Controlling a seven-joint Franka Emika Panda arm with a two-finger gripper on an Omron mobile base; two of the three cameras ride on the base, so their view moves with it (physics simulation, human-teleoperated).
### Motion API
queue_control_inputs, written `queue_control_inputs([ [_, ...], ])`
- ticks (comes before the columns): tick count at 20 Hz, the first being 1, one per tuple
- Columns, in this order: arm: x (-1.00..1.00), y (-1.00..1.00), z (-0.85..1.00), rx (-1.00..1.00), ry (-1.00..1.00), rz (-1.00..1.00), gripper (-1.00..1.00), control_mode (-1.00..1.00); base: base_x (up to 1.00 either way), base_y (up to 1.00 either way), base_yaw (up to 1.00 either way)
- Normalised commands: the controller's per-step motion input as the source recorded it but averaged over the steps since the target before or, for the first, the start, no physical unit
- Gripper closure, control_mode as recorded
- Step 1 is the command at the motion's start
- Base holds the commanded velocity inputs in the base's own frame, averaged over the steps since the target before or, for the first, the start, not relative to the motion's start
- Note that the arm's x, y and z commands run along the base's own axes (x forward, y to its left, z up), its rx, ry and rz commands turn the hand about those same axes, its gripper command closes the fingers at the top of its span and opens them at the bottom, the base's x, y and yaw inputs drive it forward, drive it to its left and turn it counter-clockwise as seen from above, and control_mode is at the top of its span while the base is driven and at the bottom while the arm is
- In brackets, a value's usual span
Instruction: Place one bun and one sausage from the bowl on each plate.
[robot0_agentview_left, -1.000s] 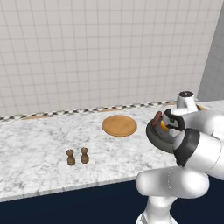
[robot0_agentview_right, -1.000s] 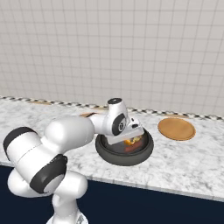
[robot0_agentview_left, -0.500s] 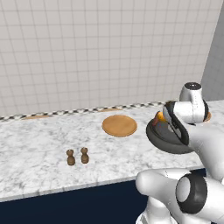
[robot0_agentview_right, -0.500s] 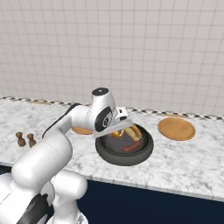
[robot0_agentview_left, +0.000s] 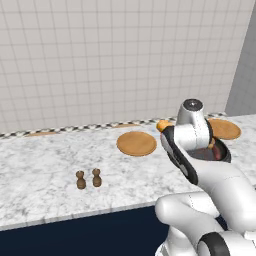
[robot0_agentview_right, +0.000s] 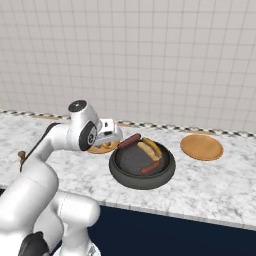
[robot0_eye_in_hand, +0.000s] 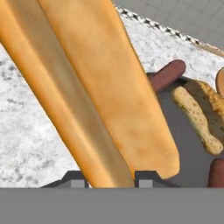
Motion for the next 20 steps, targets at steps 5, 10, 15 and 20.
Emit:
queue_control_inputs([
  [5, 0.73, 1.00, 0.20, 0.00, 0.25, -0.16, 1.00, -1.00, 0.00, 0.00, 0.00],
  [10, 0.78, 0.62, -0.27, 0.05, 0.35, -0.11, 1.00, -1.00, 0.00, 0.00, 0.00],
  [15, 0.76, 0.09, -0.58, 0.15, 0.09, 0.00, 1.00, -1.00, 0.00, 0.00, 0.00],
  [20, 0.68, 0.24, -0.57, 0.04, -0.06, -0.01, 1.00, -1.00, 0.00, 0.00, 0.00],
])
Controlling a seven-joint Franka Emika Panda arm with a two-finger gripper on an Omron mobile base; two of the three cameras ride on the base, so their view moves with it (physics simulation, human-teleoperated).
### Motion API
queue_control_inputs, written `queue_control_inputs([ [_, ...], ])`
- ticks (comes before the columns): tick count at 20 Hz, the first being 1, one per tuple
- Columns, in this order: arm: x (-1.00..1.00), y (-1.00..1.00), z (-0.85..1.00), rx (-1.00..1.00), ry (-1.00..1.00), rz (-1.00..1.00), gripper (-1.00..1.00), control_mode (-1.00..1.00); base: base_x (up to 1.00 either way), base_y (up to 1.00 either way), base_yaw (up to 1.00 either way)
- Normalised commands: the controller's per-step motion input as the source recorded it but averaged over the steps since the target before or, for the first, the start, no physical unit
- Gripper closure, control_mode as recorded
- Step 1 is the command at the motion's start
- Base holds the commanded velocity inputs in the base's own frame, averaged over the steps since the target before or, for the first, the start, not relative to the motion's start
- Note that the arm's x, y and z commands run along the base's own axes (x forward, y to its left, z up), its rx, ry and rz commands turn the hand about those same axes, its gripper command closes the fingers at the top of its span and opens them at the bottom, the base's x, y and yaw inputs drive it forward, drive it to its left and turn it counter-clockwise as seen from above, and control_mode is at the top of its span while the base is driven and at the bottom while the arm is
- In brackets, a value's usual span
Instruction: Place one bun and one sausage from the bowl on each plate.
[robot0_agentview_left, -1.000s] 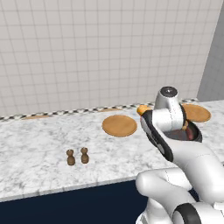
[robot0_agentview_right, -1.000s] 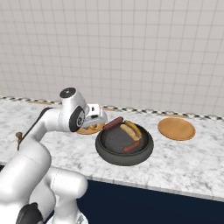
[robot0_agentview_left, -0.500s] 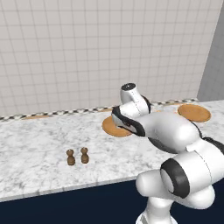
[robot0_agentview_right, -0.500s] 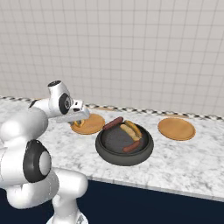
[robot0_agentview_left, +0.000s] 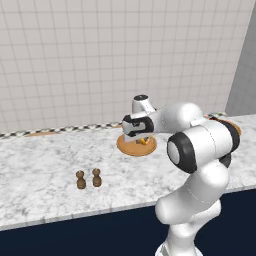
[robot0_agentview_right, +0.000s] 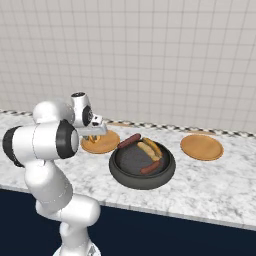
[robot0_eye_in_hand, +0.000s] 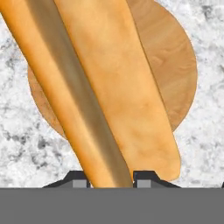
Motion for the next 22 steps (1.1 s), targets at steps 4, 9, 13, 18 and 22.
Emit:
queue_control_inputs([
  [4, 0.64, 0.31, -0.64, 0.00, 0.00, -0.03, 1.00, -1.00, 0.00, 0.00, 0.00],
  [9, 0.37, 0.00, -0.18, 0.00, 0.00, -0.02, -1.00, -1.00, 0.00, 0.00, 0.00],
  [13, 0.19, 0.00, -0.03, 0.00, 0.00, 0.00, -1.00, -1.00, 0.00, 0.00, 0.00],
  [18, -0.14, -0.09, 0.28, 0.03, -0.12, 0.00, -1.00, -1.00, 0.00, 0.00, 0.00],
  [22, -0.98, -0.88, 1.00, 0.15, -0.32, -0.24, -1.00, -1.00, 0.00, 0.00, 0.00],
])
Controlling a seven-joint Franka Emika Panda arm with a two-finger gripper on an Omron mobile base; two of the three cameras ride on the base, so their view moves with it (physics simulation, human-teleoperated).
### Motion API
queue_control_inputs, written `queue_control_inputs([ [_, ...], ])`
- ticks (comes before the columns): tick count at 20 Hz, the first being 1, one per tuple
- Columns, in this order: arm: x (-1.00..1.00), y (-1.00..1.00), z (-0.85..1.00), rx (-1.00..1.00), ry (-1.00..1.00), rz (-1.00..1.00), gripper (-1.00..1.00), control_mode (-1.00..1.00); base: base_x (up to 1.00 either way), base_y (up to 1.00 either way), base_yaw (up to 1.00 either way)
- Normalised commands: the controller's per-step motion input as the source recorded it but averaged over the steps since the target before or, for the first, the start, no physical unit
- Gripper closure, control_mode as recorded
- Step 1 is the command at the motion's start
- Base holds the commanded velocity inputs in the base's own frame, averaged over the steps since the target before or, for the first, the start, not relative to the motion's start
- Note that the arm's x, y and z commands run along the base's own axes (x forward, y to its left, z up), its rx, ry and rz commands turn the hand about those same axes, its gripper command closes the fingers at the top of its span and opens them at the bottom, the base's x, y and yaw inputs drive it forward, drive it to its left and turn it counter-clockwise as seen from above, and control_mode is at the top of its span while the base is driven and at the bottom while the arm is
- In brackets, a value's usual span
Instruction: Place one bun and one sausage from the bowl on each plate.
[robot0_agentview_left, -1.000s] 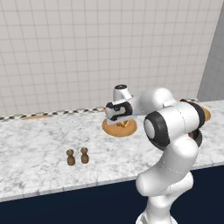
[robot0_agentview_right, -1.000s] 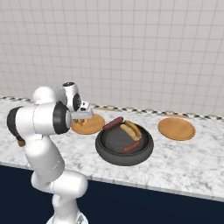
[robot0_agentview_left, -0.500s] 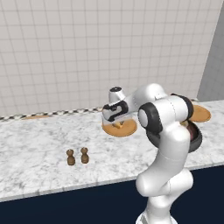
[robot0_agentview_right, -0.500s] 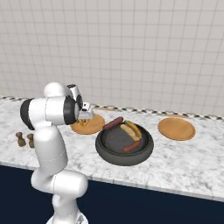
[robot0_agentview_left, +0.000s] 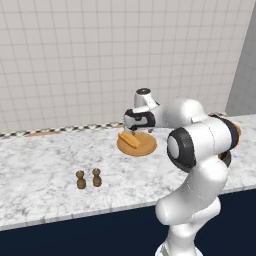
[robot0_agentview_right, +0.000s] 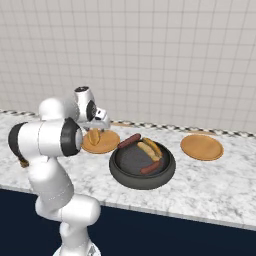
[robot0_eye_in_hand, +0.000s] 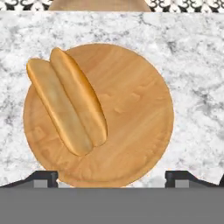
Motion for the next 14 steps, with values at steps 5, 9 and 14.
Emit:
queue_control_inputs([
  [5, -0.51, -0.93, 0.81, 0.07, -0.03, -0.51, -1.00, -1.00, 0.00, 0.00, 0.00],
  [9, 0.02, -1.00, 0.17, 0.01, 0.00, -0.59, -1.00, -1.00, 0.00, 0.00, 0.00],
  [14, 0.28, -0.72, -0.06, 0.13, 0.07, -0.14, -1.00, -1.00, 0.00, 0.00, 0.00],
])
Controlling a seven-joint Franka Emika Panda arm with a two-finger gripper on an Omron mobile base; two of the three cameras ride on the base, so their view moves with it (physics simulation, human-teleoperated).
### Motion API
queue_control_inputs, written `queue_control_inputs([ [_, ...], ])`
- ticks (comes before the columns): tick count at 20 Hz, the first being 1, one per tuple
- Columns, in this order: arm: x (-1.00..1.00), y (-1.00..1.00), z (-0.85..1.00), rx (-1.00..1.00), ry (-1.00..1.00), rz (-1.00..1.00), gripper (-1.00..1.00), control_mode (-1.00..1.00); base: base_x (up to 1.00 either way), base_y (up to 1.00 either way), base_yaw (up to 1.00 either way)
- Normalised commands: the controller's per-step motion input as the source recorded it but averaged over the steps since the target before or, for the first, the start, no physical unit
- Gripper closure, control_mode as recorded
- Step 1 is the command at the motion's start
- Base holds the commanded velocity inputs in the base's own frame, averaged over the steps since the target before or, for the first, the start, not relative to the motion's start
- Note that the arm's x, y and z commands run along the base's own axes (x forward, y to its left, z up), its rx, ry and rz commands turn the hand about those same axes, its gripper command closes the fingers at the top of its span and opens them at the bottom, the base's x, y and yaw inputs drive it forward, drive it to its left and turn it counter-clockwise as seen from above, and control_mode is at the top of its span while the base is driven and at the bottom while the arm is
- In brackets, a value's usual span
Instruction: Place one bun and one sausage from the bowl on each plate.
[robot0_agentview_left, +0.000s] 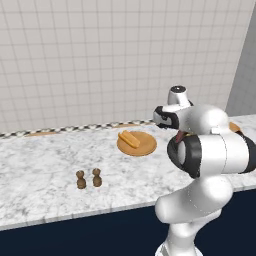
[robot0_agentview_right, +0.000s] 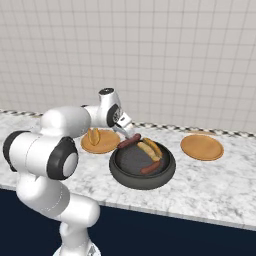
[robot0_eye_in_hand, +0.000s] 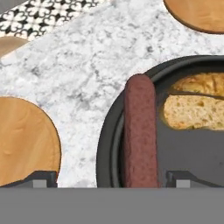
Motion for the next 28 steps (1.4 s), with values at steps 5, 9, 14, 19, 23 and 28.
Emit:
queue_control_inputs([
  [5, 0.04, -0.18, -0.10, 0.05, 0.22, -0.01, -1.00, -1.00, 0.00, 0.00, 0.00],
  [9, -0.23, 0.00, -0.31, 0.00, 0.00, -0.03, -1.00, -1.00, 0.00, 0.00, 0.00],
  [14, -0.26, -0.02, -0.38, 0.00, -0.01, -0.04, -1.00, -1.00, 0.00, 0.00, 0.00],
  [19, 0.00, 0.06, -0.22, 0.00, -0.06, 0.00, -1.00, -1.00, 0.00, 0.00, 0.00],
  [23, -0.13, 0.00, -0.18, -0.01, 0.00, 0.00, 1.00, -1.00, 0.00, 0.00, 0.00],
  [28, -0.01, -0.02, -0.03, 0.01, 0.00, 0.00, 1.00, -1.00, 0.00, 0.00, 0.00],
])
